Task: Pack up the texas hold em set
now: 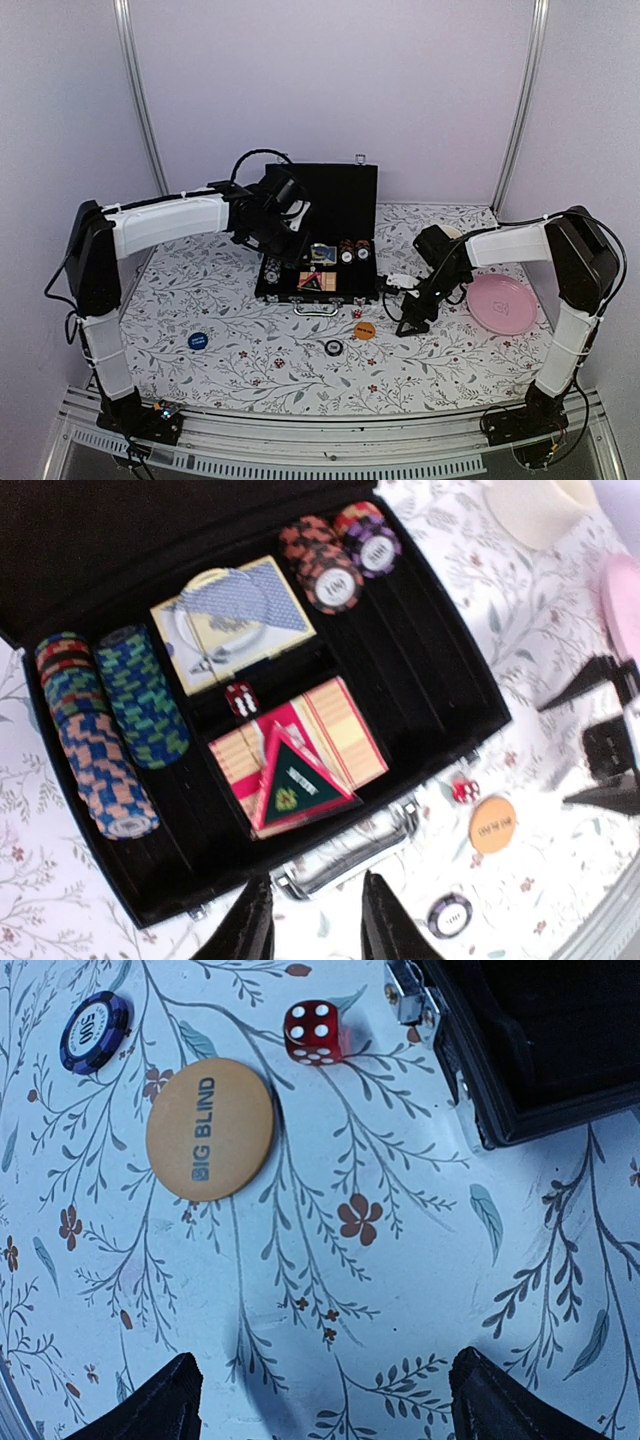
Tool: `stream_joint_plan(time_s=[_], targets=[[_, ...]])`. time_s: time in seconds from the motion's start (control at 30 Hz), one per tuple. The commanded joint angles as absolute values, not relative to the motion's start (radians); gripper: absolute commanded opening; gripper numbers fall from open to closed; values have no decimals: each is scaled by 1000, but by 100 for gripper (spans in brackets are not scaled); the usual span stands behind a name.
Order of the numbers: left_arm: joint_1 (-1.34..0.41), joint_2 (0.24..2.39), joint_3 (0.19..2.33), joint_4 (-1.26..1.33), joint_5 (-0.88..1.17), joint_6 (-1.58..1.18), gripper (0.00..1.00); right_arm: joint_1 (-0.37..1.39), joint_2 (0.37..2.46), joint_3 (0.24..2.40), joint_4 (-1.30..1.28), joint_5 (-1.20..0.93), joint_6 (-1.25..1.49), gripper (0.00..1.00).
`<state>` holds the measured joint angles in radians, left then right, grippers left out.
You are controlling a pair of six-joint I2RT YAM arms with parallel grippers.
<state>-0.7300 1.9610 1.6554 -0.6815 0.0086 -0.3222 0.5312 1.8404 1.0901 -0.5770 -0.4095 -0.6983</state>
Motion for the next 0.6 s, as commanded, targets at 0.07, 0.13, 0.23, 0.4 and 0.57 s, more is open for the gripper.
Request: stream_joint_plan(time_s=[0.07, 0.13, 0.23, 0.4, 0.57], targets=[[-866, 1807, 1429, -778, 61, -326, 32, 540, 1863, 1115, -591, -415, -710, 85], [-915, 1776, 1373, -806, 65, -338, 32, 540, 1864, 1115, -592, -415, -710, 85], [-979, 1751, 1297, -840, 71, -372, 34, 541, 1867, 1117, -594, -416, -710, 85], [-1048, 1738, 1205, -842, 86, -429, 39, 545, 1871, 1118, -594, -411, -710, 85], [-1067, 1765, 1167, -826, 60, -452, 39, 549, 1873, 1118, -595, -414, -710, 85]])
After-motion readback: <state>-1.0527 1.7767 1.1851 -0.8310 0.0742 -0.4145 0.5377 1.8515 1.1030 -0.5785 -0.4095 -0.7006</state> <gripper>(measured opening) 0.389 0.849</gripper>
